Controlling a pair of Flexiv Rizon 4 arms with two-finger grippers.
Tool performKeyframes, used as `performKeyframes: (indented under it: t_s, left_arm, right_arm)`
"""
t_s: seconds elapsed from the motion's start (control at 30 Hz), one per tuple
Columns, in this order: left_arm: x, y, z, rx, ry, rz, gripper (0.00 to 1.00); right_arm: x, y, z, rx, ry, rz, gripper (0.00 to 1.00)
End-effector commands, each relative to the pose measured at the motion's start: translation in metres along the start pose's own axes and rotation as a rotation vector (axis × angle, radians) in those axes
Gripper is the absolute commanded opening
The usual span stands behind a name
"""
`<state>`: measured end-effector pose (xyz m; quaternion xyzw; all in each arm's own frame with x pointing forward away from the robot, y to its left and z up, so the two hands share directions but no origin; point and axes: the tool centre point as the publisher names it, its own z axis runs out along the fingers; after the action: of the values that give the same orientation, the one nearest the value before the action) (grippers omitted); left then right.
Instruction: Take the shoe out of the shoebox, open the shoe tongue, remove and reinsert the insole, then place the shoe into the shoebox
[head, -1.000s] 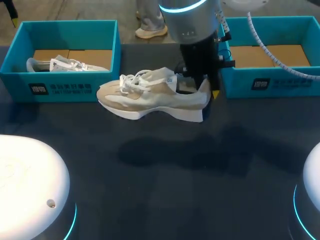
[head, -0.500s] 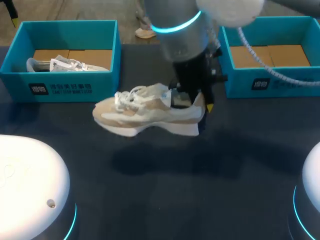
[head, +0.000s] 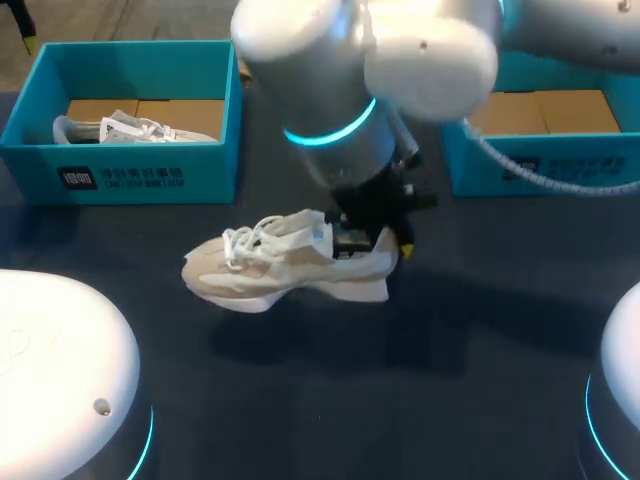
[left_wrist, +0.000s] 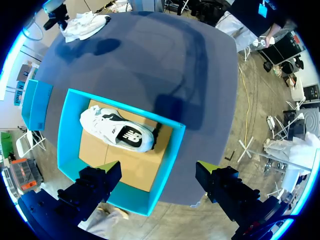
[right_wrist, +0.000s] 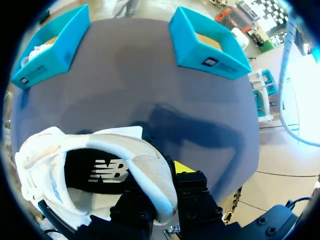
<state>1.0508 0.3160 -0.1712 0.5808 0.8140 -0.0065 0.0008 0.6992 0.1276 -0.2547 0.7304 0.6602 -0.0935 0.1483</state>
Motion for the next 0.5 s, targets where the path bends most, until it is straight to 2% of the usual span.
performKeyframes:
  t_s: [0.03,0.27,0.5]
  left_arm:
    - [0.0,-0.001,0.0,-0.001,0.002,0.001,1.0]
    - [0.0,-0.001,0.0,-0.001,0.002,0.001,1.0]
    - [0.0,-0.001,0.0,-0.001,0.002,0.001,1.0]
  right_arm:
    - [0.012,-0.001,0.04,0.016,0.019,0.021,0.0]
    - [0.028,0.003,0.08,-0.008,0.026,0.038,0.0]
    - [0.033,0.004,0.098,-0.005,0.001,0.047,0.0]
